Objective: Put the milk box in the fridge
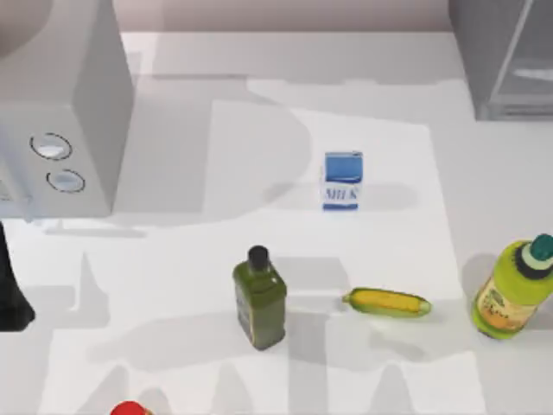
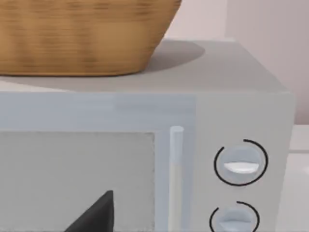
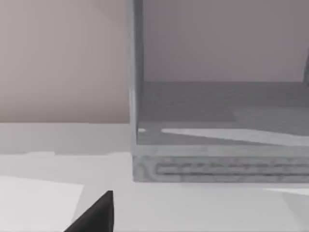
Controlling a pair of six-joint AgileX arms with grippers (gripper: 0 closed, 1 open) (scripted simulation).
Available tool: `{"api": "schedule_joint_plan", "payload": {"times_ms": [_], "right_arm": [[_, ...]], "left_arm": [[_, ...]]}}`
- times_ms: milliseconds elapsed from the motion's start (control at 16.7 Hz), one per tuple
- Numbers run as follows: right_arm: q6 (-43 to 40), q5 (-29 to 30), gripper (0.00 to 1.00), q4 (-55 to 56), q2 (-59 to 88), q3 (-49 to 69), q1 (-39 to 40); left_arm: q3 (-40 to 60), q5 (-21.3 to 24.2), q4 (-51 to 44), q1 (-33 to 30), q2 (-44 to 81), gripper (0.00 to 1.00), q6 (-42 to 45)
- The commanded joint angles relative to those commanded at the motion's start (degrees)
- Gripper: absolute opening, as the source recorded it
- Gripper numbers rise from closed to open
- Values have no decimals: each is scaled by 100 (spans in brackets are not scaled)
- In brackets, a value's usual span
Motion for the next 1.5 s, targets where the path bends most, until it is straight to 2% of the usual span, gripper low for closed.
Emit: {"api": "schedule_joint_plan", "payload": {"times_ms": [300, 540, 1500], "right_arm": [[72, 145, 100, 205, 354, 204, 191], [298, 666, 100, 846, 1683, 839, 770], [1596, 3912, 100, 4481, 11141, 4441, 3964]], "left_arm": [[0, 0, 0, 0, 0, 100, 0], [0, 0, 0, 0, 0, 100, 0], [0, 0, 0, 0, 0, 100, 0]]}}
